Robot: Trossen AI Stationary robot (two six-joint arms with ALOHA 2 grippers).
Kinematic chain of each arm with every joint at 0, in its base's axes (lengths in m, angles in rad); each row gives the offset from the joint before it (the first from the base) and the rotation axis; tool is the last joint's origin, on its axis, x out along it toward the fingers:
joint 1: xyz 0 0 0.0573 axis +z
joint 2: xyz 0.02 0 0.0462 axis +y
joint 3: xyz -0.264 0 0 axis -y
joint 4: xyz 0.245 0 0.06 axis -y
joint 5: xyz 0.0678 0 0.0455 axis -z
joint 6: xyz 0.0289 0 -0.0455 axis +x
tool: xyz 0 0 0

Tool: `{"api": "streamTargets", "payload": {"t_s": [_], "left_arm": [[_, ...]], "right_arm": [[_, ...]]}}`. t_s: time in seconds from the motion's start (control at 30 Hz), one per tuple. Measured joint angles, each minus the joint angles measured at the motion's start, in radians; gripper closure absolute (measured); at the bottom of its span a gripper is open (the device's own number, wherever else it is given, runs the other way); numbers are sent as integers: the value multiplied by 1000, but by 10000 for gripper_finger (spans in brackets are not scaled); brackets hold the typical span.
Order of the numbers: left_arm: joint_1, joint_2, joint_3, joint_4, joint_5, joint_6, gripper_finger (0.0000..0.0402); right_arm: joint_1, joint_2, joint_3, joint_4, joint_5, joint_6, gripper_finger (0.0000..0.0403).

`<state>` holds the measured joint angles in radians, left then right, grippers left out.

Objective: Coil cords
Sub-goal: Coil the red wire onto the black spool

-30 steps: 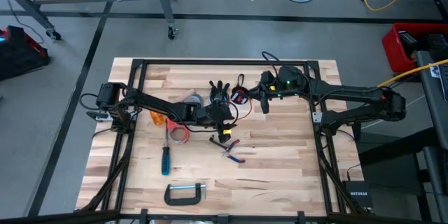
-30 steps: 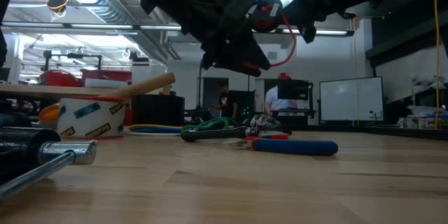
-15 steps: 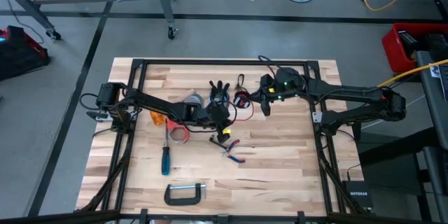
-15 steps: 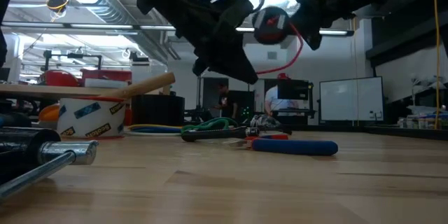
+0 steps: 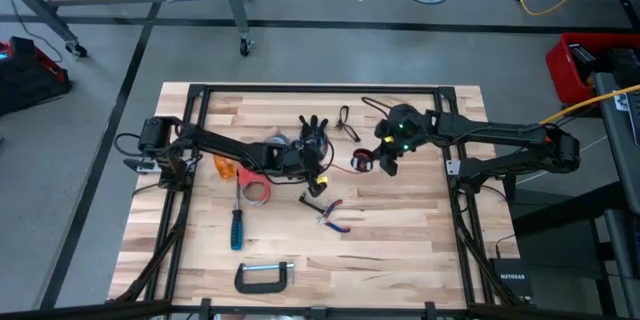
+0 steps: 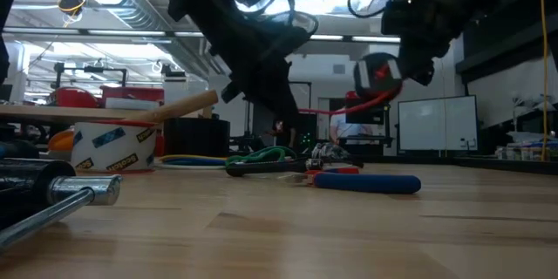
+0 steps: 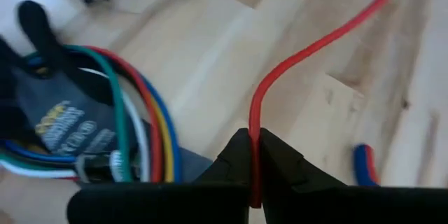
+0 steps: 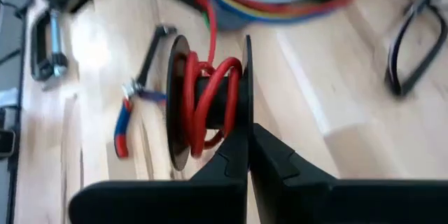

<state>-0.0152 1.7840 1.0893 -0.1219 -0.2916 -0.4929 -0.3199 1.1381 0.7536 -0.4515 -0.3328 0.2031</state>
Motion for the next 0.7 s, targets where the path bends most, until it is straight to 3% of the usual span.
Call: {"api": "streamTargets", "payload": {"t_s": [0.37,0.7], "left_arm": [[81,0,0,126,-1,-9,401],[139,0,0,345,5,-31,401]], "right_arm": [[0,15,0,-75,128,-1,398],[0,133,0,-45,251,16,398]]}}
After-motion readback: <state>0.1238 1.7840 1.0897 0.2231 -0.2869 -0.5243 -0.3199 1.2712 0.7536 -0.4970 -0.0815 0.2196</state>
